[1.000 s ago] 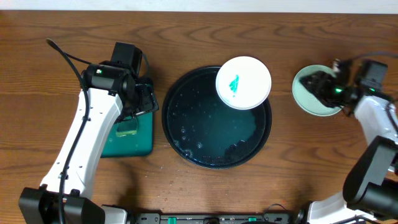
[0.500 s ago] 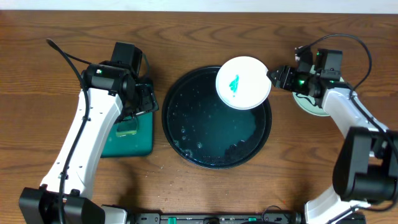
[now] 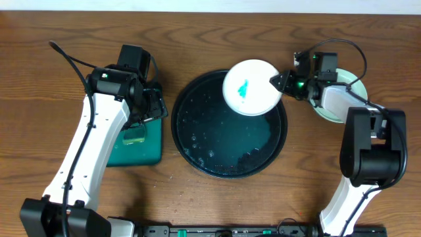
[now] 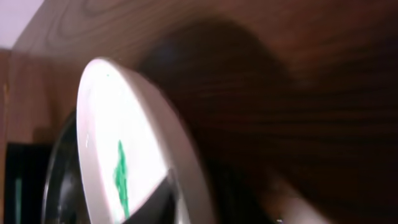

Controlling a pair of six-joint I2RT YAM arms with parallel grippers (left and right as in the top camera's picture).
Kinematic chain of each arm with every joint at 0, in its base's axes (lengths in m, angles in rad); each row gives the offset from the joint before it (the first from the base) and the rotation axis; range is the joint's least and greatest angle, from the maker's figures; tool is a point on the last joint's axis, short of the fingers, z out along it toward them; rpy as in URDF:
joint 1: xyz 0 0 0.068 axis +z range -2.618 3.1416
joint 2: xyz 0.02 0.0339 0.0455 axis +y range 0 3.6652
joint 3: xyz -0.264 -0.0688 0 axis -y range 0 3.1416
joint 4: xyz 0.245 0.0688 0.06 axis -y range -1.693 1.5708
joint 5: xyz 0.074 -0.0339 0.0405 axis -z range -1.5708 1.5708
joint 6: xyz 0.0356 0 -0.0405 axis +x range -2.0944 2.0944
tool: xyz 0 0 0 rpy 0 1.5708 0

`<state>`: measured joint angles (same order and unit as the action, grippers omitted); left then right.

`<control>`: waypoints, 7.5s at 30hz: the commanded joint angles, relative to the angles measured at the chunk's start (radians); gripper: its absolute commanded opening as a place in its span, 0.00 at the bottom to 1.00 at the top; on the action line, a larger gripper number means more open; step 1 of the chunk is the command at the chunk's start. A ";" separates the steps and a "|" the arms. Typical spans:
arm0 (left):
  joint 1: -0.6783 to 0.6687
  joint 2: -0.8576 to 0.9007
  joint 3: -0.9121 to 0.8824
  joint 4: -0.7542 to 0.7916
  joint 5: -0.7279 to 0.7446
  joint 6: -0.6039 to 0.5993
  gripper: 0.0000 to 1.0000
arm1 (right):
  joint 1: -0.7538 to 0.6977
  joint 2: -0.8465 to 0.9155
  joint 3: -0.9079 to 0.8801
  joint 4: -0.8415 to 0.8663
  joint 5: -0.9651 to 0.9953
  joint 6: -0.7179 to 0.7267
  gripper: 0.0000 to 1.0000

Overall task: Clean dirty plates on tray and stack at the side
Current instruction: 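Move the right gripper to the tray and grip the white plate's rim, then drag the white plate to the tray center with the right gripper, then grasp the sponge in the basin with the left gripper, then carry the sponge with the left gripper to the white plate, then scrub the white plate with the sponge while the right gripper holds it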

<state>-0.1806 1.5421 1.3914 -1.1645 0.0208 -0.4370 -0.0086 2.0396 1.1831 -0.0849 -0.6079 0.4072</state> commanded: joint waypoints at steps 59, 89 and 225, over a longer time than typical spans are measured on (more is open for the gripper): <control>0.223 0.319 -0.094 0.199 0.072 0.218 0.53 | 0.397 -0.078 -0.009 -0.591 0.600 -0.090 0.01; 0.200 -0.075 -0.225 0.401 0.074 0.322 0.07 | 0.397 -0.078 -0.009 -0.591 0.576 -0.090 0.01; -0.224 0.629 -0.071 0.266 0.076 0.026 0.07 | 0.397 -0.078 -0.009 -0.632 0.483 -0.079 0.01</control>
<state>-0.4255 2.0846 1.4033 -0.7757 0.4465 -0.4286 0.3717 1.9129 1.1957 -0.7029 -0.1192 0.3290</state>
